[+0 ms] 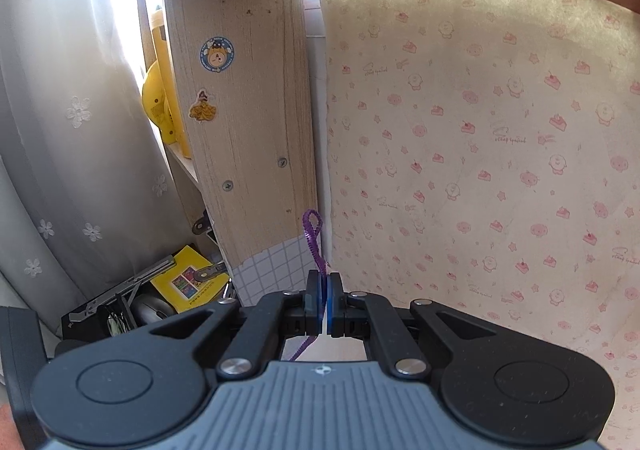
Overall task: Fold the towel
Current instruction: 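Raise the towel high with both grippers so it hangs unfolded, then lower the hanging towel and lay it flat on the floor with both grippers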
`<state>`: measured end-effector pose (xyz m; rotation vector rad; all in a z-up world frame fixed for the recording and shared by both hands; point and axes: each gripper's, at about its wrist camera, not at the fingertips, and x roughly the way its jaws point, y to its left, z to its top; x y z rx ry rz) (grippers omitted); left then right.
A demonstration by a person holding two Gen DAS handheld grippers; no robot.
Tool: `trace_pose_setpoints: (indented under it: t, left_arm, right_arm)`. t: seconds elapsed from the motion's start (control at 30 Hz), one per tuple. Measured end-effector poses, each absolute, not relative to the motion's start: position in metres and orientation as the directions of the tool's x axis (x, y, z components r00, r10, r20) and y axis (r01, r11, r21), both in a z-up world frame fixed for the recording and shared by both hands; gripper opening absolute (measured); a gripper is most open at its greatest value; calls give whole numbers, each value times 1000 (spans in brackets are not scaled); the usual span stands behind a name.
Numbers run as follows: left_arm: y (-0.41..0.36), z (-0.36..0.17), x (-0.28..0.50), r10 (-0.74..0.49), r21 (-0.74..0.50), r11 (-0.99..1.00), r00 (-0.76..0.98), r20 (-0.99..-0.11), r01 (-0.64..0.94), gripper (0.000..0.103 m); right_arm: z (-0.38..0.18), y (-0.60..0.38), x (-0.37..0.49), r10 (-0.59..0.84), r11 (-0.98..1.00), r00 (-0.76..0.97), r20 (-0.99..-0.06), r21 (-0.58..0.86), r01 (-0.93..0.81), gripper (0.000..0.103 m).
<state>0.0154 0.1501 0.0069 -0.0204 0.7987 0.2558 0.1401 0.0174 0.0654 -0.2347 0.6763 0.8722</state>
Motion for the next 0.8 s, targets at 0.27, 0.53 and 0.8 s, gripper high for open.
trace_pose_setpoints:
  t: [0.27, 0.53, 0.8]
  left_arm:
    - [148, 7, 10, 220, 91, 970, 657, -721, -225, 11]
    - [122, -37, -4, 178, 129, 984, 661, -729, -123, 75]
    - [82, -66, -6, 259, 326, 944, 716, -648, -47, 80]
  right_arm:
    - [49, 16, 143, 619, 644, 438, -652, 102, -758, 2]
    - [34, 21, 145, 604, 661, 429, -672, 121, -741, 2]
    - [44, 14, 147, 622, 668, 438, -649, 147, -730, 2]
